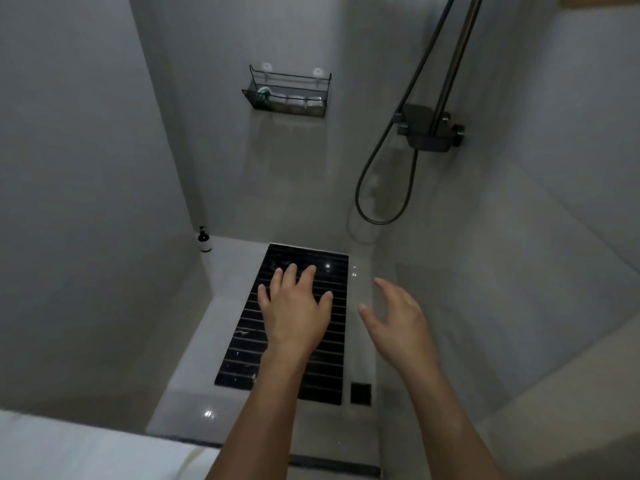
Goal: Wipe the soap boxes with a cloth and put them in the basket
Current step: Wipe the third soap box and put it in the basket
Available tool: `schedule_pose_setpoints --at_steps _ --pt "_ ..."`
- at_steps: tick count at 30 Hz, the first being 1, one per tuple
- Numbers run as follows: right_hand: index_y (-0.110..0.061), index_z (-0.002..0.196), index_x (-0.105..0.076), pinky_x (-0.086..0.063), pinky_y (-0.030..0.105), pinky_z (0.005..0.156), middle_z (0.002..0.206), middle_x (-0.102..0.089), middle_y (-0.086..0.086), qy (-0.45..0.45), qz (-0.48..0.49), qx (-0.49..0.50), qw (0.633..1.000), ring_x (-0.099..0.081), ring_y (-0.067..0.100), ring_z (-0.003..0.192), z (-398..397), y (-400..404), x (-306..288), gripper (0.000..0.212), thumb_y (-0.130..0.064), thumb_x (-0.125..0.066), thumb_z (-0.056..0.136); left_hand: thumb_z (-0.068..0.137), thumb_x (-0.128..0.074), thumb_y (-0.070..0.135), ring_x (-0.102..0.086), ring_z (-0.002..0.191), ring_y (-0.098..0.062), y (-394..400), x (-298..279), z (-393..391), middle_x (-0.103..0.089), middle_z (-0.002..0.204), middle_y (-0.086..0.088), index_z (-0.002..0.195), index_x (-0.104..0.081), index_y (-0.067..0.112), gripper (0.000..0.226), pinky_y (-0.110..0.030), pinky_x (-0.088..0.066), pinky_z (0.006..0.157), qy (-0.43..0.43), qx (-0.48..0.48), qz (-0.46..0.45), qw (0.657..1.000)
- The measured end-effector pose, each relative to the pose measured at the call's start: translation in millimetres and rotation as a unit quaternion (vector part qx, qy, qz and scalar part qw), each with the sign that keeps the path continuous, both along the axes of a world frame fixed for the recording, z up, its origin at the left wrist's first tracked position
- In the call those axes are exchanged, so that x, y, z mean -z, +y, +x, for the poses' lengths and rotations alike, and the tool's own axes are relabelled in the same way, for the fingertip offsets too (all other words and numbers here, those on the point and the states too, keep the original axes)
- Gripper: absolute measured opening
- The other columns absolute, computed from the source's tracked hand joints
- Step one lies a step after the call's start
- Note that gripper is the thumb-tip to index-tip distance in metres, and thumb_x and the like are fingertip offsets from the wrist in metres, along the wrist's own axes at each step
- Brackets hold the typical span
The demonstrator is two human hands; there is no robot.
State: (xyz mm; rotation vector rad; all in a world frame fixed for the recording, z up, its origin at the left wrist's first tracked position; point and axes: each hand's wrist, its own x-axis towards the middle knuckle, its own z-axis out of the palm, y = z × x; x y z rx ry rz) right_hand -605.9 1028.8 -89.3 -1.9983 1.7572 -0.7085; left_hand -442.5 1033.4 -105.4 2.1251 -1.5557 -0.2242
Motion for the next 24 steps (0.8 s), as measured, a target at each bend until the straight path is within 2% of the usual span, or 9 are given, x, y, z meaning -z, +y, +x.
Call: schedule_pose_setpoints --at_steps 6,13,18,24 --pt "-0.023 0.152 -0.037 -0.030 0.039 0.118 0.154 -0.041 -0.003 0.001 0.012 -0.006 1.000 -0.032 0.016 0.144 35 -89 5 0.060 -0.042 -0.056 0.097 0.094 -0.049 0.052 -0.017 0.150 -0.021 -83 8 34 -0.028 0.160 -0.001 0.151 -0.032 0.033 0.062 -0.055 -0.014 0.120 -0.003 0.005 0.017 1.000" --pt "-0.022 0.152 -0.037 -0.028 0.040 0.118 0.155 -0.040 0.001 0.008 0.023 -0.049 0.998 -0.031 0.018 0.145 89 -210 15 0.060 -0.043 -0.054 0.098 0.094 -0.048 0.054 -0.014 0.151 -0.024 -185 14 94 -0.023 0.162 0.000 0.152 -0.028 0.034 0.064 -0.054 -0.010 0.120 -0.035 -0.041 0.027 0.998" --pt "-0.019 0.150 -0.040 -0.033 0.036 0.115 0.152 -0.044 0.002 0.012 0.011 -0.109 0.994 -0.037 0.020 0.141 134 -325 16 0.060 -0.043 -0.055 0.098 0.094 -0.048 0.052 -0.010 0.151 -0.025 -283 11 131 -0.021 0.163 -0.001 0.151 -0.030 0.034 0.062 -0.053 -0.004 0.120 -0.037 -0.072 0.026 0.996" --pt "-0.015 0.144 -0.046 -0.036 0.033 0.105 0.146 -0.049 0.007 0.018 0.053 -0.161 0.985 -0.044 0.023 0.133 179 -457 12 0.056 -0.040 -0.060 0.096 0.094 -0.049 0.051 -0.011 0.151 -0.026 -397 0 165 -0.025 0.161 -0.001 0.149 -0.032 0.035 0.060 -0.052 -0.005 0.120 -0.033 -0.116 0.038 0.992"
